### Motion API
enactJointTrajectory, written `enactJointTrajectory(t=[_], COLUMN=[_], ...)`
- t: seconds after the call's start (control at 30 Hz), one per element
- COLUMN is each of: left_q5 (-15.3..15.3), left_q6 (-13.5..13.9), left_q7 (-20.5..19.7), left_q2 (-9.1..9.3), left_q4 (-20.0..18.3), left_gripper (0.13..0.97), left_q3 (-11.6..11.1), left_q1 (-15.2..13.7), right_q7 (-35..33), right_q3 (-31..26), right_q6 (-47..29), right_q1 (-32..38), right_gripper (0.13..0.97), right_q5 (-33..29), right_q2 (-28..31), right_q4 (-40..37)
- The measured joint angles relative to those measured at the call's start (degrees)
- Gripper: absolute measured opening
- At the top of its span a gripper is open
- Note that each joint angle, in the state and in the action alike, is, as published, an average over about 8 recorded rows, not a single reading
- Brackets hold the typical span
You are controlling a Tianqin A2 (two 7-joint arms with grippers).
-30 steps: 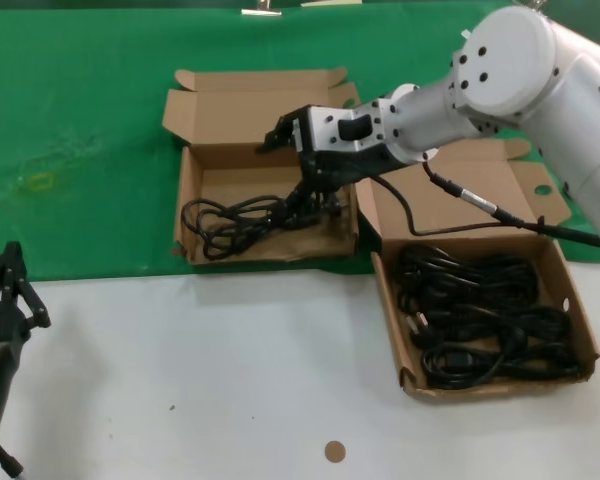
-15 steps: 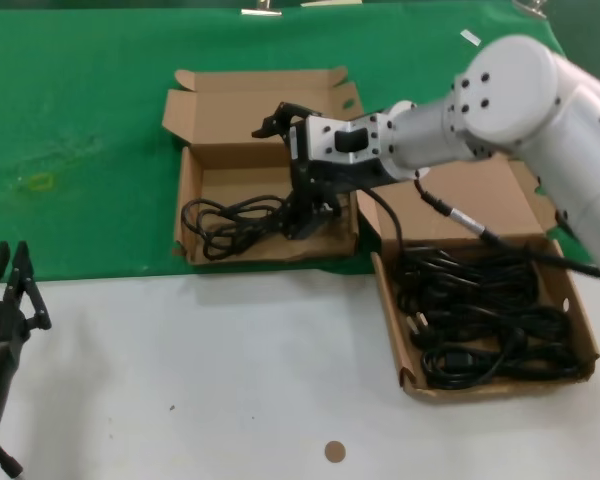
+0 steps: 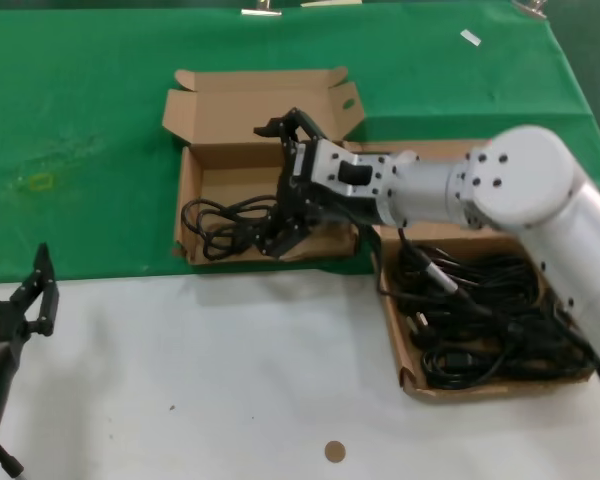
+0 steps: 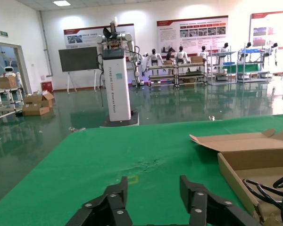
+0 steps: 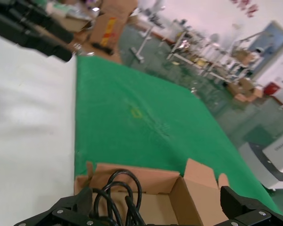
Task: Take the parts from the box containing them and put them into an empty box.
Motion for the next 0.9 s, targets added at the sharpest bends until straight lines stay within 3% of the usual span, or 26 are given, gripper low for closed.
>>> enactJointTrajectory(t=[0.2,0.47,0.6,0.9], left_q5=[0.00,0.00,0.00,0.00], left_q6=[0.00,0.00,0.00,0.00], left_q7=[0.00,0.00,0.00,0.02], left_q2=[0.00,0.00,0.00,0.00], left_q4=[0.00,0.00,0.00,0.00], left_gripper=[0.417,0.641,0.641,0.821], left_q3=[0.00,0.00,0.00,0.00], left_q1=[0.00,0.00,0.00,0.00], right_q7=[0.64,1.49,1.93,2.89], right_q3=[2.82,6.64,8.58,12.87], right_q6=[4.44,10.44,13.48,20.21], right_q1=[-5.47,-12.90,-16.64,-24.92], right_gripper=[0.942,0.966,0.966,0.966], right_q5=[2.63,6.19,7.98,11.97], right_q2=[0.28,0.67,0.86,1.29], right_q4=[3.66,8.61,11.12,16.68])
